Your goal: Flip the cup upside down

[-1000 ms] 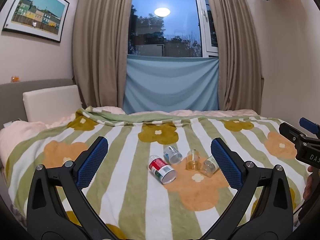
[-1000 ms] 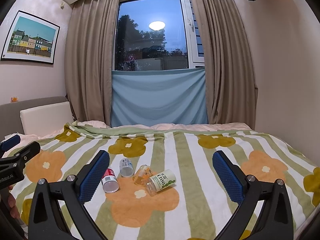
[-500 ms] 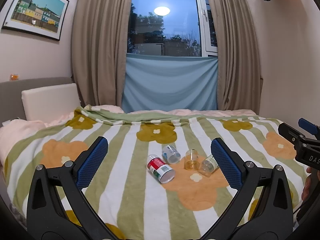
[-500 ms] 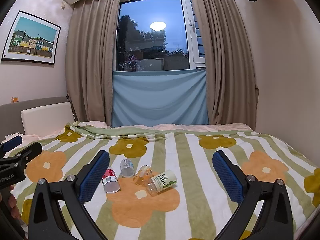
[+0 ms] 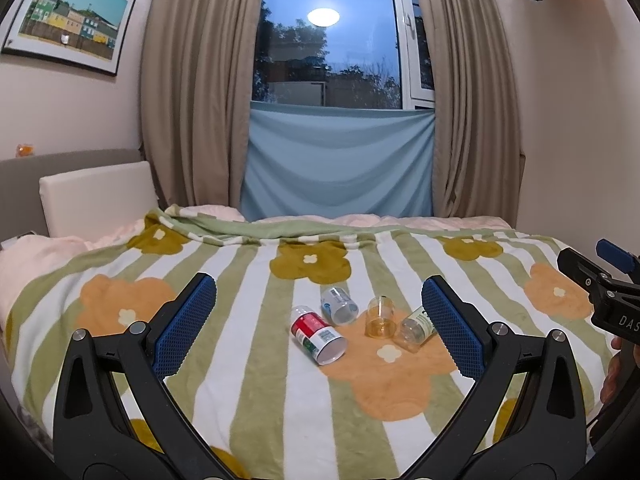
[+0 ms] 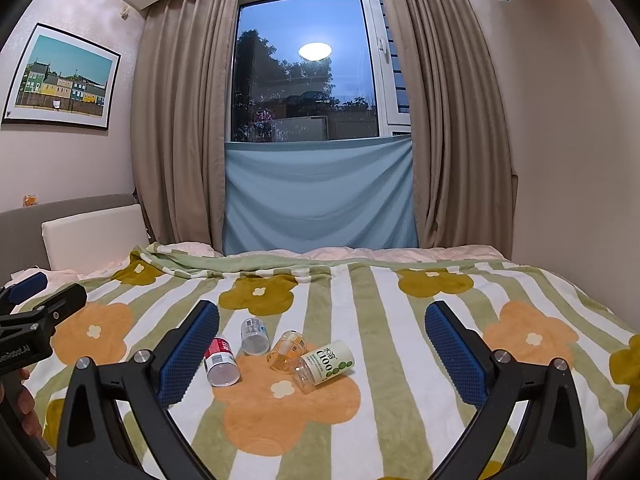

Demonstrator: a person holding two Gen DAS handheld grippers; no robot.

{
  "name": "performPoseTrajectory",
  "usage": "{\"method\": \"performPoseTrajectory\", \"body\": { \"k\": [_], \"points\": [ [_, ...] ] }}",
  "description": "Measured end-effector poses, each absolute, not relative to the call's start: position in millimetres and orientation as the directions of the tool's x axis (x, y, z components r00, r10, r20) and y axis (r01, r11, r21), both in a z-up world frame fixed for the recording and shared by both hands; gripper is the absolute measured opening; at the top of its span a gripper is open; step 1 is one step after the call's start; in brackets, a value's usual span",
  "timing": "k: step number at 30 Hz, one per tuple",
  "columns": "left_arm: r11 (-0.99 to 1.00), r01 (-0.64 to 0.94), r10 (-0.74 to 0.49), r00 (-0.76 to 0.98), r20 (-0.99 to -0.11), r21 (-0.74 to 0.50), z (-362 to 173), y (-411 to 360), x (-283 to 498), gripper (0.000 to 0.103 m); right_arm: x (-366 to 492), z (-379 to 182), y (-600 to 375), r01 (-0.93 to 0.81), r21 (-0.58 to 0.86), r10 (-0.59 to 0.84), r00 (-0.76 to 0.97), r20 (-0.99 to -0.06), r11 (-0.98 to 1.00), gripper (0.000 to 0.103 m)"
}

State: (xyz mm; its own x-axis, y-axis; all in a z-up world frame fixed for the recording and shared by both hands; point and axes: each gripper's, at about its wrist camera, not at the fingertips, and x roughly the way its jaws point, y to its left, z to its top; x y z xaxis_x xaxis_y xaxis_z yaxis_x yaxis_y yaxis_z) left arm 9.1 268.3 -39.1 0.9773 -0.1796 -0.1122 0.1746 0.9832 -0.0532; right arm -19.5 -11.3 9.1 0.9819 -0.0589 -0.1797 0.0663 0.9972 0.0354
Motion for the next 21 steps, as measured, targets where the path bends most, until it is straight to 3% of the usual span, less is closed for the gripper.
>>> {"method": "performPoseTrajectory", "body": {
  "k": [13,21],
  "points": [
    [0.974,0.211,-0.223,0.955,-0.194,-0.078,-35.9,264.4,44.8,0.103,-13.8,-4.1,-14.3,0.065,0.037,-0.056,0.977,-0.205,0.997,0.103],
    [0.944,0.325,-0.324,0.885,-0.335,-0.054,-22.4,238.7,152.9,0.103,-6.4,-10.0,-24.1,0.023,0.054,-0.01,0.974,-0.227,0.998,0.103]
  ]
}}
